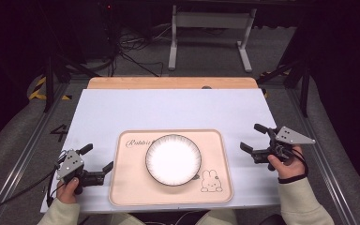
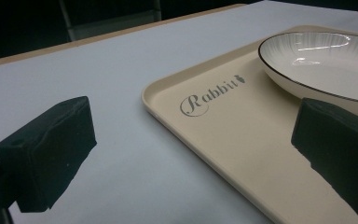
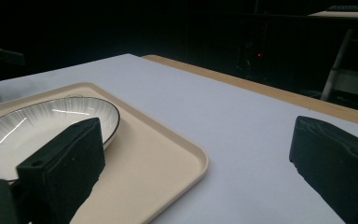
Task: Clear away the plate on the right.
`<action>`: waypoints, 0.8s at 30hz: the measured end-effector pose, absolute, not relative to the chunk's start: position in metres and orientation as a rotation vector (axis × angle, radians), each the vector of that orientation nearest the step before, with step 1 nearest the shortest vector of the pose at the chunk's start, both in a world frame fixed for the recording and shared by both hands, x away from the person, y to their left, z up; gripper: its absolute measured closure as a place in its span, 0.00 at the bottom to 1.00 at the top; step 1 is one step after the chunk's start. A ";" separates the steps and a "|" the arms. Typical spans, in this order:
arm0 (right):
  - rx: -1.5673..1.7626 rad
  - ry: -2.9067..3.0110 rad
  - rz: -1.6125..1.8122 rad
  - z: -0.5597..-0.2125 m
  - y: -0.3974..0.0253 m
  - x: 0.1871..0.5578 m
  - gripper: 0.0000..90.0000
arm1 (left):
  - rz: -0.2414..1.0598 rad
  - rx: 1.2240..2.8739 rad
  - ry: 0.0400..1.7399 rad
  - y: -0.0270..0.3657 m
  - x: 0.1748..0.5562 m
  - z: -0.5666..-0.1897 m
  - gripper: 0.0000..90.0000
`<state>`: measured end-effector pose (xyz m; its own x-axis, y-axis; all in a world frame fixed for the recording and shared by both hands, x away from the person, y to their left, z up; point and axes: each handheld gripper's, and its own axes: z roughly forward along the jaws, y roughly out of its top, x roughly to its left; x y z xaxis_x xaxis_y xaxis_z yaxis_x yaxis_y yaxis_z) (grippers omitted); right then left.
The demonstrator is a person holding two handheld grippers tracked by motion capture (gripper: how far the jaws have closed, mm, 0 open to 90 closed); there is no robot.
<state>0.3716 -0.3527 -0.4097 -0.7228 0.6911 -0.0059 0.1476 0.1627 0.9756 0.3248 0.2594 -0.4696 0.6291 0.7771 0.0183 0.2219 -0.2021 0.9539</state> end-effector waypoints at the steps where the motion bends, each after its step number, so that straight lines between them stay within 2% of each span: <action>1: 0.802 1.990 1.588 -0.411 -0.354 0.371 0.04 | 0.624 1.742 0.817 0.259 0.325 -0.470 0.00; 24: 0.919 2.005 1.625 -0.443 -0.369 0.363 0.04 | 0.624 1.743 0.816 0.259 0.325 -0.470 0.00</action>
<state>0.3632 -0.3691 -0.4432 -0.7042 0.7035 0.0961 0.2398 0.1083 0.9648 0.3248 0.2593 -0.4696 0.6295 0.7768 0.0189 0.2221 -0.2032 0.9536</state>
